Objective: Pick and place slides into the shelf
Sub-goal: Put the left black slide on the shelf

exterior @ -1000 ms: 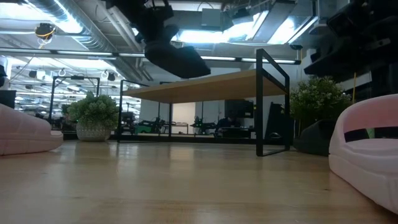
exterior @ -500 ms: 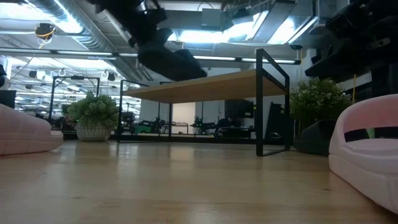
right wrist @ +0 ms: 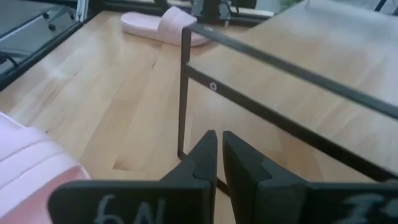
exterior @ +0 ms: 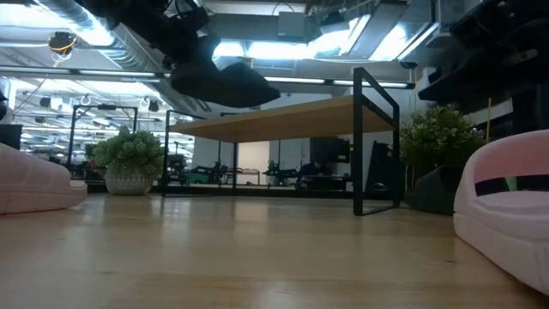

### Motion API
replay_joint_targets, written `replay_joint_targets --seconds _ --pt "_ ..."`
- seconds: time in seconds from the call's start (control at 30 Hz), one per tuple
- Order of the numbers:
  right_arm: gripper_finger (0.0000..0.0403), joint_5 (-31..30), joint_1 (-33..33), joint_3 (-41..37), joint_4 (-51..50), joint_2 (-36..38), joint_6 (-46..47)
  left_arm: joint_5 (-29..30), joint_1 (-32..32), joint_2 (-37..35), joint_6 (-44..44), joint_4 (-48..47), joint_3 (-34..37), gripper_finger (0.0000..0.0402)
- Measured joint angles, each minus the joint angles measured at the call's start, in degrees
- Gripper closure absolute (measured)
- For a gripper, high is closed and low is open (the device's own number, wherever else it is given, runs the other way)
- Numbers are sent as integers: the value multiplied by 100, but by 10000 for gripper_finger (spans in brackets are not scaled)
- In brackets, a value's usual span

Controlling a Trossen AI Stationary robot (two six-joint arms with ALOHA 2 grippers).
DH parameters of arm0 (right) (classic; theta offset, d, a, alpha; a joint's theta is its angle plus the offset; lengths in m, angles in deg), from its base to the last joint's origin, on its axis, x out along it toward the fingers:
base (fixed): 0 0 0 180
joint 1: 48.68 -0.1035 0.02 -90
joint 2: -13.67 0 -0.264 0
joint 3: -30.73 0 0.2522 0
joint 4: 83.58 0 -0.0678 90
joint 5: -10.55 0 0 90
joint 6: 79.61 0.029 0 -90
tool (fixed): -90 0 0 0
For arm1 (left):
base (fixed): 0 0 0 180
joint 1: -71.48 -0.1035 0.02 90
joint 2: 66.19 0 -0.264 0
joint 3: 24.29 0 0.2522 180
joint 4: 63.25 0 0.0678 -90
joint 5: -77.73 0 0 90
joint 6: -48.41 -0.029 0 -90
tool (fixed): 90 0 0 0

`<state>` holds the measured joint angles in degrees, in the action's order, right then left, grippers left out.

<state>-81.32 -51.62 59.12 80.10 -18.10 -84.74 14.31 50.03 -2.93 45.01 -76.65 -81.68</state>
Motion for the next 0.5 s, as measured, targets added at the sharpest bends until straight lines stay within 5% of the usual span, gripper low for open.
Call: replay_joint_targets --seconds 0.5 --pt "373 0 0 0 150 2 -59 -198 -461 0 -254 20 -2 401"
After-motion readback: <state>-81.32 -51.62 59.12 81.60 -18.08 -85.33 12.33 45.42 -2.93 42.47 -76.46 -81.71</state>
